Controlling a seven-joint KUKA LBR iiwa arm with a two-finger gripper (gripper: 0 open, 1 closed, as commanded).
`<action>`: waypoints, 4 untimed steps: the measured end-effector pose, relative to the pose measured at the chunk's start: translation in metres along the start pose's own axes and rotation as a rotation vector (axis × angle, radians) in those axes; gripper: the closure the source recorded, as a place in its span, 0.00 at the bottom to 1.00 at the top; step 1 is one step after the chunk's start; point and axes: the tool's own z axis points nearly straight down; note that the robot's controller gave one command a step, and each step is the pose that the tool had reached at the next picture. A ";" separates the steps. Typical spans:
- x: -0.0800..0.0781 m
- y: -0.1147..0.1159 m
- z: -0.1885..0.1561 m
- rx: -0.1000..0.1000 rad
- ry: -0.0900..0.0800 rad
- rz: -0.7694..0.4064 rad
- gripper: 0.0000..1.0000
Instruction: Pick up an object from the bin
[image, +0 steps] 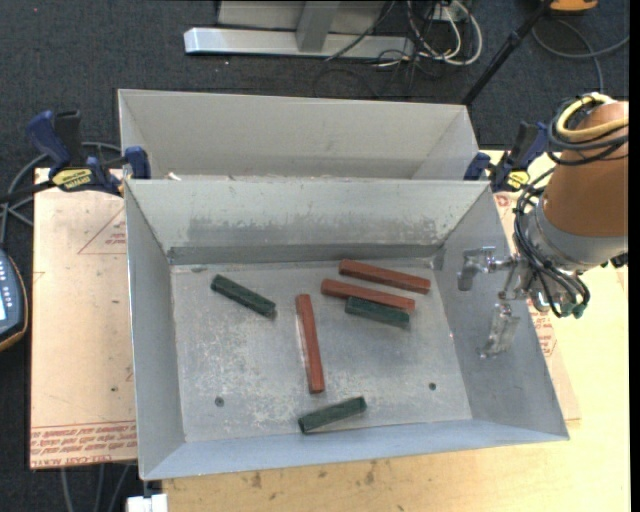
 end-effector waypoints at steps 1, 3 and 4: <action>-0.016 0.035 0.092 -0.002 0.000 0.111 0.00; -0.060 0.065 0.158 0.002 -0.016 -0.021 1.00; -0.058 0.065 0.161 0.001 -0.010 -0.022 0.00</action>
Offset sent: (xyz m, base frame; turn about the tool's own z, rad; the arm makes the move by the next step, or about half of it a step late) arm 0.0161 0.0323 -0.0871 0.1145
